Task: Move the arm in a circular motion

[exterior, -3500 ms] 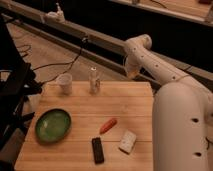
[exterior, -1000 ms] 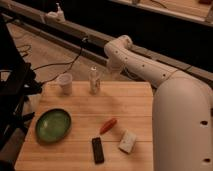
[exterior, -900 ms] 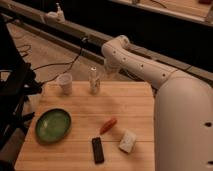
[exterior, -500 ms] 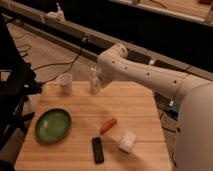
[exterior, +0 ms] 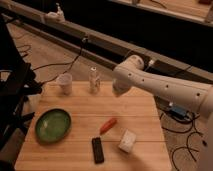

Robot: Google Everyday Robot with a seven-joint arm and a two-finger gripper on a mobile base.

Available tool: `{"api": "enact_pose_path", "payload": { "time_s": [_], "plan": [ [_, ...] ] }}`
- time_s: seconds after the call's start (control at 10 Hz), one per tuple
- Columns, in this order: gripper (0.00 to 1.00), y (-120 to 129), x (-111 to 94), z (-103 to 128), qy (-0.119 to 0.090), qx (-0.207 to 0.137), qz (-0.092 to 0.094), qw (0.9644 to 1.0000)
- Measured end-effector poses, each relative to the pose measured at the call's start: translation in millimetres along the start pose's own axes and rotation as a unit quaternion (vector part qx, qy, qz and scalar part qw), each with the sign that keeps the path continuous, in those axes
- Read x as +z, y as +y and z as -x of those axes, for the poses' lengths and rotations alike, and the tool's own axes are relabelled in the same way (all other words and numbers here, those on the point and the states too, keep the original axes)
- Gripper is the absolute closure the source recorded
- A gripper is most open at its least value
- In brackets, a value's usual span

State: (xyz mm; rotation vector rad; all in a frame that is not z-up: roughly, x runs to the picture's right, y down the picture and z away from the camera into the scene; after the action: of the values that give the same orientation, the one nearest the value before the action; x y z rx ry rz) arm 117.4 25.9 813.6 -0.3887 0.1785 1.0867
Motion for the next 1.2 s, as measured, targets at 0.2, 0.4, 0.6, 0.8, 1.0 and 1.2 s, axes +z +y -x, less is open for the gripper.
{"api": "enact_pose_path", "payload": {
  "time_s": [0.2, 0.4, 0.6, 0.8, 1.0, 1.2],
  "plan": [
    [1.0, -44.0, 11.1, 6.8, 0.005, 0.043, -0.036, 0.9984],
    [1.0, -60.1, 19.2, 42.9, -0.007, 0.058, -0.064, 0.9962],
    [1.0, -46.1, 22.4, 78.2, -0.022, 0.045, -0.072, 0.9962],
    [1.0, -11.9, 21.0, 101.4, -0.037, 0.01, -0.062, 0.9973],
    [1.0, 35.5, 15.8, 102.0, -0.047, -0.046, -0.039, 0.9971],
    [1.0, 71.9, 10.9, 80.8, -0.048, -0.088, -0.013, 0.9949]
  ]
}}
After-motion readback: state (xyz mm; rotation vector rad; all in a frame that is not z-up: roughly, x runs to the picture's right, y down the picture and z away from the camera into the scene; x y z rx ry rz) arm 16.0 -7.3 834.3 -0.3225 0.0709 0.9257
